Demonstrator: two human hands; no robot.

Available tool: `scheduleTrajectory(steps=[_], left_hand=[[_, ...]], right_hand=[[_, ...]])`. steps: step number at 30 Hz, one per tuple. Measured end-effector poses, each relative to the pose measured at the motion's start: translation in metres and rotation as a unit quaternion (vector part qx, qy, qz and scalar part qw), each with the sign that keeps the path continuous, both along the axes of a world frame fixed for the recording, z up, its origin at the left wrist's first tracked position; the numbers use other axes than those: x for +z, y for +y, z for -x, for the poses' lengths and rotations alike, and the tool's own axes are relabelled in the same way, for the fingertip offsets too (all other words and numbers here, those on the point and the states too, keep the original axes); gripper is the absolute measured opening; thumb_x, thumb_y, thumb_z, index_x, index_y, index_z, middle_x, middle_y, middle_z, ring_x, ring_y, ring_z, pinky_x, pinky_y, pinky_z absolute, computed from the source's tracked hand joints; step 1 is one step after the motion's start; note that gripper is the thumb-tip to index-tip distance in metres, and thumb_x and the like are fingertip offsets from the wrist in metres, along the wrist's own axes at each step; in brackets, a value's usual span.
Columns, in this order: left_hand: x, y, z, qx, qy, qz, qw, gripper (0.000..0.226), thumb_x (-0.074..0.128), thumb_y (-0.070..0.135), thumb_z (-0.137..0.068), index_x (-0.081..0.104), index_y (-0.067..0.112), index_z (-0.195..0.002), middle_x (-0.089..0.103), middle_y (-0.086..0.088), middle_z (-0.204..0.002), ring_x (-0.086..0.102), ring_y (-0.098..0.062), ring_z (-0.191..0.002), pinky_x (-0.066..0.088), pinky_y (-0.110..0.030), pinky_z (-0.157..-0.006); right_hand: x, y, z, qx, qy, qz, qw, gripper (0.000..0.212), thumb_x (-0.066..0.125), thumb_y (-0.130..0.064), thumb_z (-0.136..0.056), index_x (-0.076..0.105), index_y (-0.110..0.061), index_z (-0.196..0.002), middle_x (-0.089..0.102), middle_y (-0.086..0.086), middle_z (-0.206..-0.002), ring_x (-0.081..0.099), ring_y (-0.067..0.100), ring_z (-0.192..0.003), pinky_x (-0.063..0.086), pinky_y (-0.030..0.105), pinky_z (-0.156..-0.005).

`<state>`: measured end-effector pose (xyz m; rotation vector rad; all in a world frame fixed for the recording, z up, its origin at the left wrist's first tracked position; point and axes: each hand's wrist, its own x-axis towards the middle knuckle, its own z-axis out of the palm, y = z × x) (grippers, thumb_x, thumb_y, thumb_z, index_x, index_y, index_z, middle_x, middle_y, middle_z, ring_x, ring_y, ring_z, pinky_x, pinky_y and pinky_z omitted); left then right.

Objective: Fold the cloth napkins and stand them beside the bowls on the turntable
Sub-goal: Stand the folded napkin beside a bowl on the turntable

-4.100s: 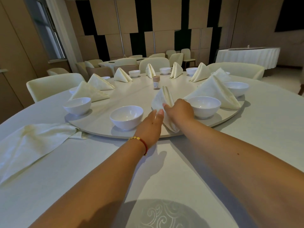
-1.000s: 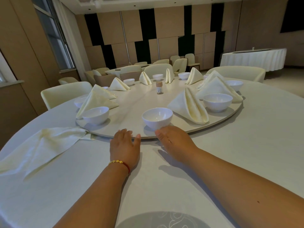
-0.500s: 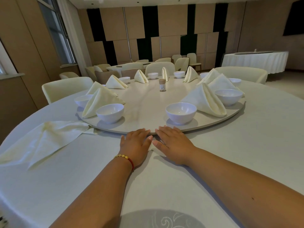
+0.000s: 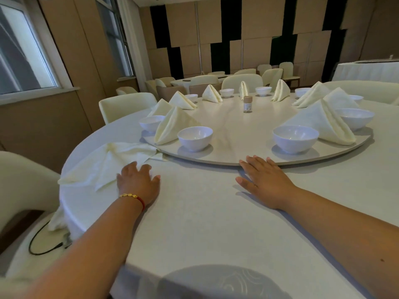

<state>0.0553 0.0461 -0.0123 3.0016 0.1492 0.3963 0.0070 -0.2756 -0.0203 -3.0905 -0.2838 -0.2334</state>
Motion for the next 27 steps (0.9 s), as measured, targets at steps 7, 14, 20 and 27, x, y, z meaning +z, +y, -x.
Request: scheduleTrajectory(steps=[7, 14, 20, 27], left_hand=[[-0.001, 0.099, -0.016, 0.118, 0.01, 0.111, 0.987, 0.053, 0.049, 0.04, -0.094, 0.038, 0.026, -0.144, 0.052, -0.017, -0.132, 0.048, -0.039, -0.12, 0.044, -0.048, -0.098], [0.004, 0.1, -0.014, 0.075, -0.063, 0.138, 0.986, 0.024, 0.059, 0.031, -0.091, 0.064, 0.018, -0.072, 0.062, -0.012, -0.086, 0.051, -0.03, -0.083, 0.041, -0.036, -0.072], [0.017, 0.05, 0.026, -0.11, -0.027, 0.119, 0.986, 0.026, 0.069, 0.034, -0.085, 0.068, 0.01, -0.074, 0.061, -0.004, -0.081, 0.054, -0.024, -0.081, 0.039, -0.031, -0.071], [0.022, -0.042, 0.067, -0.261, 0.01, 0.239, 0.935, 0.044, 0.061, 0.035, -0.091, 0.05, 0.008, -0.057, 0.046, 0.005, -0.051, 0.041, -0.004, -0.052, 0.035, -0.012, -0.056]], right_hand=[[-0.005, -0.003, -0.002, -0.023, -0.015, -0.007, 1.0, 0.126, -0.036, -0.082, -0.05, 0.006, -0.025, -0.154, 0.005, -0.001, -0.162, 0.001, 0.017, -0.148, 0.0, 0.038, -0.12], [-0.006, -0.004, -0.002, -0.026, -0.011, -0.002, 1.0, 0.124, -0.032, -0.085, -0.052, 0.007, -0.025, -0.154, 0.006, -0.001, -0.162, 0.002, 0.017, -0.148, 0.0, 0.037, -0.12], [-0.002, -0.004, 0.001, -0.006, -0.007, -0.009, 1.0, 0.099, -0.013, -0.079, -0.074, 0.009, -0.025, -0.154, 0.009, -0.001, -0.161, 0.004, 0.015, -0.148, 0.001, 0.035, -0.119], [0.02, -0.01, 0.024, 0.002, -0.047, -0.269, 0.962, 0.053, 0.034, -0.048, -0.099, 0.04, -0.022, -0.144, 0.041, -0.002, -0.149, 0.04, 0.016, -0.134, 0.029, 0.028, -0.106]])
